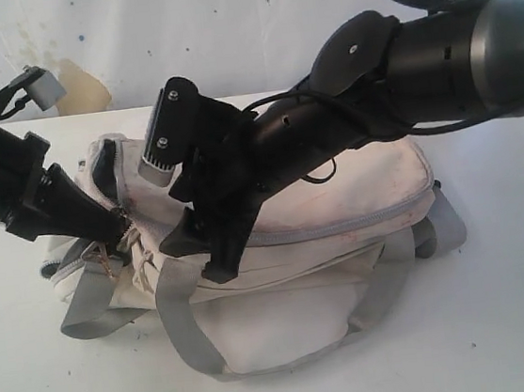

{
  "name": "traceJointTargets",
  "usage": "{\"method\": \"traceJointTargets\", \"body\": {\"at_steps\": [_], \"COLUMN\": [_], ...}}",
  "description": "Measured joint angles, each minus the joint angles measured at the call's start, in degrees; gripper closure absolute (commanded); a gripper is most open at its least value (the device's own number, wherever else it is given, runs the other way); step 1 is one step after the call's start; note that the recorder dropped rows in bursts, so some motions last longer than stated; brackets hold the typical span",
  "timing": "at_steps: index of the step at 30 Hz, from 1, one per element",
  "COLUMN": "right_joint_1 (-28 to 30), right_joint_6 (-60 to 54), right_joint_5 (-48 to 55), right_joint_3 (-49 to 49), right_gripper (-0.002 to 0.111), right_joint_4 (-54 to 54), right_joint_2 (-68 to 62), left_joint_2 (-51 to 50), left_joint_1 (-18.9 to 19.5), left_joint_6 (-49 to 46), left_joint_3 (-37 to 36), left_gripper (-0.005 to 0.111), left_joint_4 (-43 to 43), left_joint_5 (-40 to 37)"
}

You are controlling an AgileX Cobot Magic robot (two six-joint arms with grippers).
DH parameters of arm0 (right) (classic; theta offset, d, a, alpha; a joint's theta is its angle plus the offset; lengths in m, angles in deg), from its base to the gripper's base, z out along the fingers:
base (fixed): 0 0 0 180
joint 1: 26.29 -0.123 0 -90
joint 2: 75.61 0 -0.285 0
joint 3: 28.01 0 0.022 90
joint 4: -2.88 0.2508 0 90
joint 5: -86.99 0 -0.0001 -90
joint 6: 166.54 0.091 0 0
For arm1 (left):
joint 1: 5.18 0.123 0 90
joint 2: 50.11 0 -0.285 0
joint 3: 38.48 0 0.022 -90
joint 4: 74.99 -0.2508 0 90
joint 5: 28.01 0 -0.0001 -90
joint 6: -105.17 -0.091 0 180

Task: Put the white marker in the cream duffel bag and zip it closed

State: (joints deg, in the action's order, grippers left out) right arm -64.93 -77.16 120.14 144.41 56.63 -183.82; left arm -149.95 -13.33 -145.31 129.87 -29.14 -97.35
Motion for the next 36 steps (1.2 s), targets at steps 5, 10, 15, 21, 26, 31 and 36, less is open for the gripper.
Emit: {"method": "traceJointTargets", "body": {"at_steps": [5, 10, 15, 21, 26, 31, 36], "right_joint_1": [-2.36, -2.97, -2.97, -2.97, -3.09, -3.21, -3.65], "right_joint_6": [0.00, 0.00, 0.68, 4.40, 6.83, 17.06, 20.58], "right_joint_5": [-1.70, -3.81, -5.95, -6.80, -7.20, -7.53, -8.55], "right_joint_3": [0.00, 0.00, 0.00, 0.00, 0.00, 0.00, -0.23], "right_gripper": [0.055, 0.063, 0.082, 0.108, 0.108, 0.108, 0.108], "right_joint_4": [0.00, 0.00, 0.13, 0.13, 0.13, -6.78, -10.65], "right_joint_2": [-1.24, -1.94, -2.85, -3.73, -3.76, -3.76, -3.76], "left_joint_2": [0.00, 0.00, 0.00, 0.00, 0.00, 0.00, 0.00], "left_joint_1": [0.00, 0.00, 0.00, 0.00, 0.00, -0.35, -0.90], "left_joint_6": [0.00, 0.00, 0.00, 0.79, 8.27, 9.04, 10.24], "left_joint_3": [0.00, 0.00, 0.00, -0.10, -0.10, -0.10, -0.44], "left_gripper": [0.107, 0.107, 0.107, 0.107, 0.107, 0.107, 0.107], "left_joint_4": [-0.13, -0.18, -0.18, -1.79, -7.84, -8.20, -10.72], "left_joint_5": [0.00, 0.00, 0.00, 2.76, 10.87, 14.25, 18.37]}}
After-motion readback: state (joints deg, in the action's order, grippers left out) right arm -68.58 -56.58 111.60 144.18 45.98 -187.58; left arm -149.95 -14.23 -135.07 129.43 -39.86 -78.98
